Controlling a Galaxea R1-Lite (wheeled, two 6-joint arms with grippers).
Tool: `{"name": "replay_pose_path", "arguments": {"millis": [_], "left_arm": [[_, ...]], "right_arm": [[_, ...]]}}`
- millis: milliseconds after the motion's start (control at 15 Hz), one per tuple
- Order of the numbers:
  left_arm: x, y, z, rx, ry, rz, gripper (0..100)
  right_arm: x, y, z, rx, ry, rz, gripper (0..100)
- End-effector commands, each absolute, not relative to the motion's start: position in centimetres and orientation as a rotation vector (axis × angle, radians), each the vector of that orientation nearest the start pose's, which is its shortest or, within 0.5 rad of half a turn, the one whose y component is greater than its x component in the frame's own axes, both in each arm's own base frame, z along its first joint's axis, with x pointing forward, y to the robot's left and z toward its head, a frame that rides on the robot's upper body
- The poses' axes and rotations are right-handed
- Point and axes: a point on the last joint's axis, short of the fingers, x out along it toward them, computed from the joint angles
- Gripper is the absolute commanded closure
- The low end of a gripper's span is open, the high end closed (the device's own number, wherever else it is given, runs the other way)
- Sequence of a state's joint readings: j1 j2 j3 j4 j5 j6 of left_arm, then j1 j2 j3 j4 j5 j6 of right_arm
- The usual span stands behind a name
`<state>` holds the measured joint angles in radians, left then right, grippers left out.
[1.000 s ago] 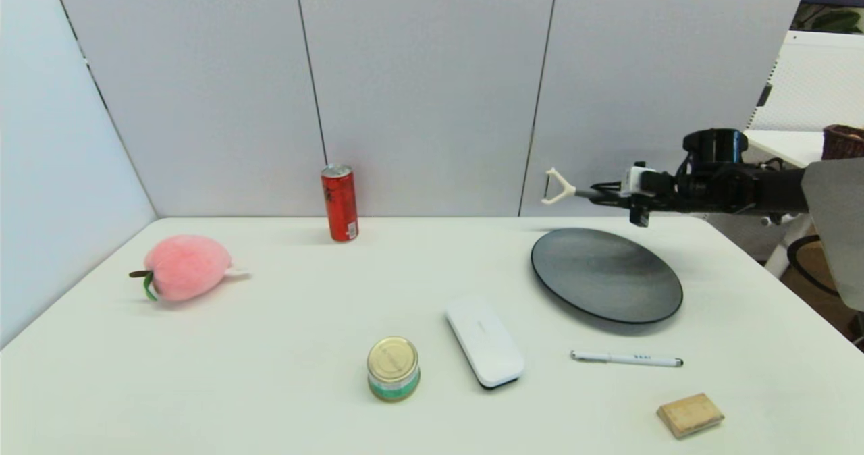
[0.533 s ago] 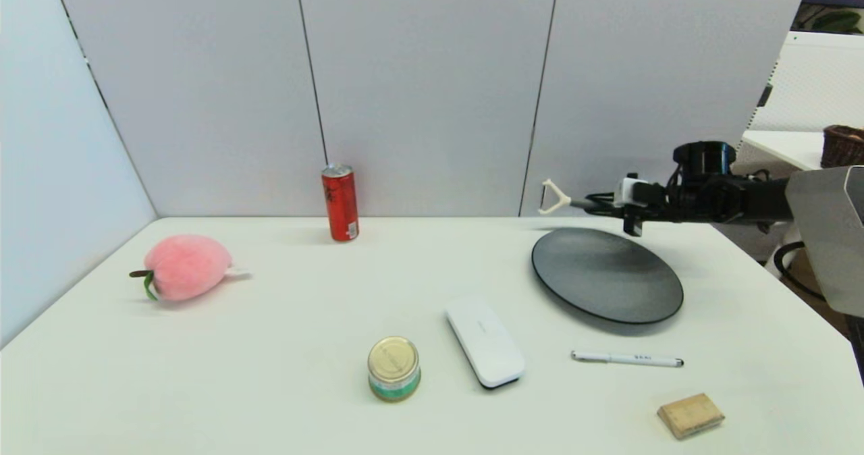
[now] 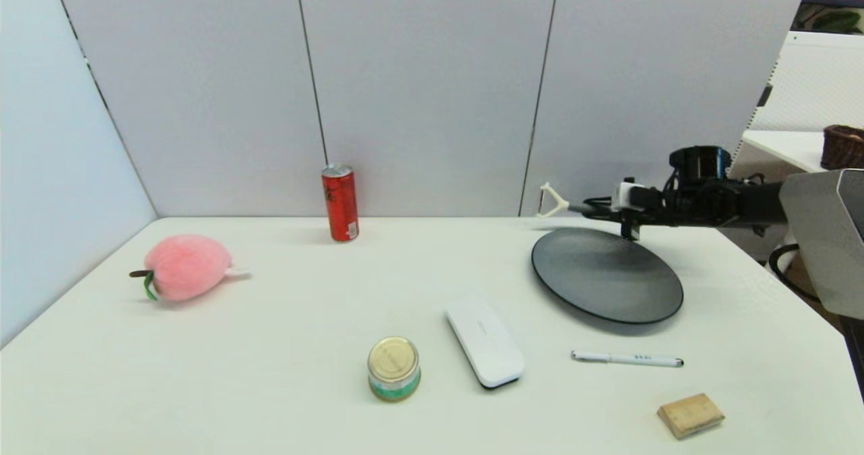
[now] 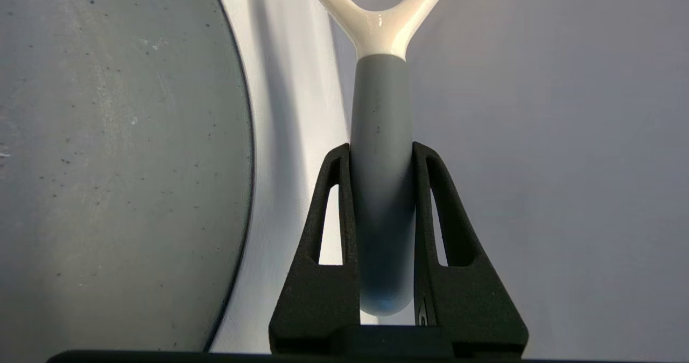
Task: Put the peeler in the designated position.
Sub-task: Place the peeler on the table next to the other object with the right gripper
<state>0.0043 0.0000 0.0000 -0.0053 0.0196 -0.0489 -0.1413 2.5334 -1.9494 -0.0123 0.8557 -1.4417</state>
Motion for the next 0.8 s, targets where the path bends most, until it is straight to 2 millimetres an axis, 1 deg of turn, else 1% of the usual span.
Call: {"name": "replay_pose_path", "arguments": {"millis": [67,533,800], "left_arm": [[-2.26,0.03,7.57,-0.049,-0.004,0.024,0],[-2.26,0.03,7.57,-0.049,-0.004,0.024,0],[-2.26,0.03,7.57,-0.049,-0.004,0.024,0]], "right_arm": [[51.18,-5.47,7.96,-1.069,-0.078,0.916,100],[51.28,-5.48,7.33,-1.068,-0.072,0.922,100],[51.23,-5.08,7.87,-1.070,-0.079,0.923,100]]}}
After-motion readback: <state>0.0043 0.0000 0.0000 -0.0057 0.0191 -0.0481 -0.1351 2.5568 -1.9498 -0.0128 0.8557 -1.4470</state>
